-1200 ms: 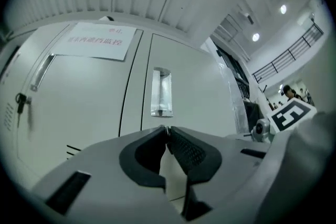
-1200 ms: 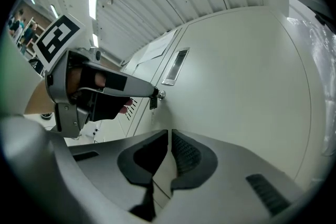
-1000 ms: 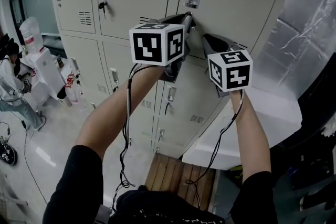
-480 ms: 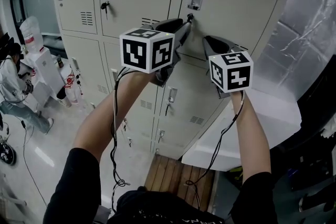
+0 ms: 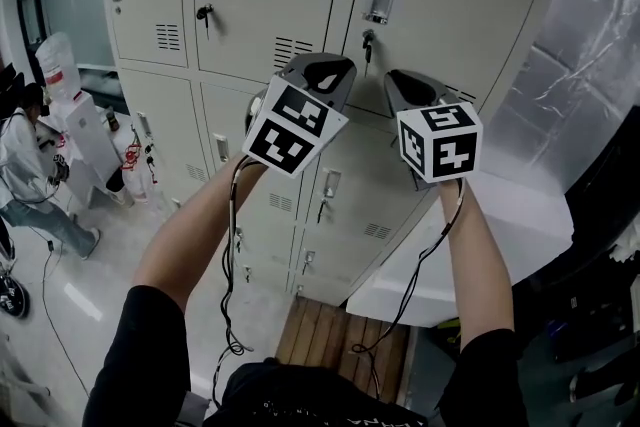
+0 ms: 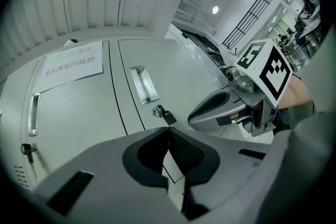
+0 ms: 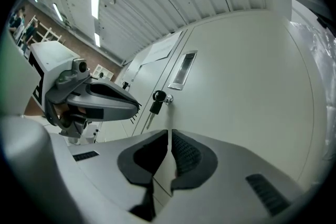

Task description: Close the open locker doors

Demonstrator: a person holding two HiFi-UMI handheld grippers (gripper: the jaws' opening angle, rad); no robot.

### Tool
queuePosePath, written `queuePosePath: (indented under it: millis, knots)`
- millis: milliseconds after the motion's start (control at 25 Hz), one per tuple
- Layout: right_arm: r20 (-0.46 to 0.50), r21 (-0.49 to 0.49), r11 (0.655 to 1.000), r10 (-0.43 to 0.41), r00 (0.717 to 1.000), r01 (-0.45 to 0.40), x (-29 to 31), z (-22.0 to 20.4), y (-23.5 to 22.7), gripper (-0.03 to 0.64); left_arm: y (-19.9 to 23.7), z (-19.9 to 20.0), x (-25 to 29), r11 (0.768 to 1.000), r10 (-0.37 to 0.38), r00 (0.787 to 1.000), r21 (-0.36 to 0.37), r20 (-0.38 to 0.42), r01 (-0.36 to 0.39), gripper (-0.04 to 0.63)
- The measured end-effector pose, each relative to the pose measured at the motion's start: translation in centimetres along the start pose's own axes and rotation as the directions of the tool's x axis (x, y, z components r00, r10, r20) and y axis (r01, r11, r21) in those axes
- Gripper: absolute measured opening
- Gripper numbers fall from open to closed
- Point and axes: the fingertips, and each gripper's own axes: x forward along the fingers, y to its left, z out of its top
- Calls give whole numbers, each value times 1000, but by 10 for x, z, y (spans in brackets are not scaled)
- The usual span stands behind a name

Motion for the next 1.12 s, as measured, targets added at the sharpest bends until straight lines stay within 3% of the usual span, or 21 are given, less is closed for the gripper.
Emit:
queuePosePath:
  millis: [320, 600, 760, 1120]
  knots:
    - [2, -14, 999, -37, 999, 37, -6, 6, 14, 46, -5, -11, -6, 998, -63, 998, -24, -3, 63, 20]
    - [-31, -13, 995, -99, 995, 99, -24, -13, 25, 46, -26, -27, -11, 993, -112, 994, -36, 5, 112, 20]
    - [-58, -23, 994, -111, 992, 110, -43, -24, 31, 46, -41, -33, -18, 990, -117, 993, -78, 9, 118, 20]
    - [-37, -54, 992, -120, 992, 118, -127, -19, 35, 46, -99, 4, -54, 992, -108, 994, -65, 23, 109, 20]
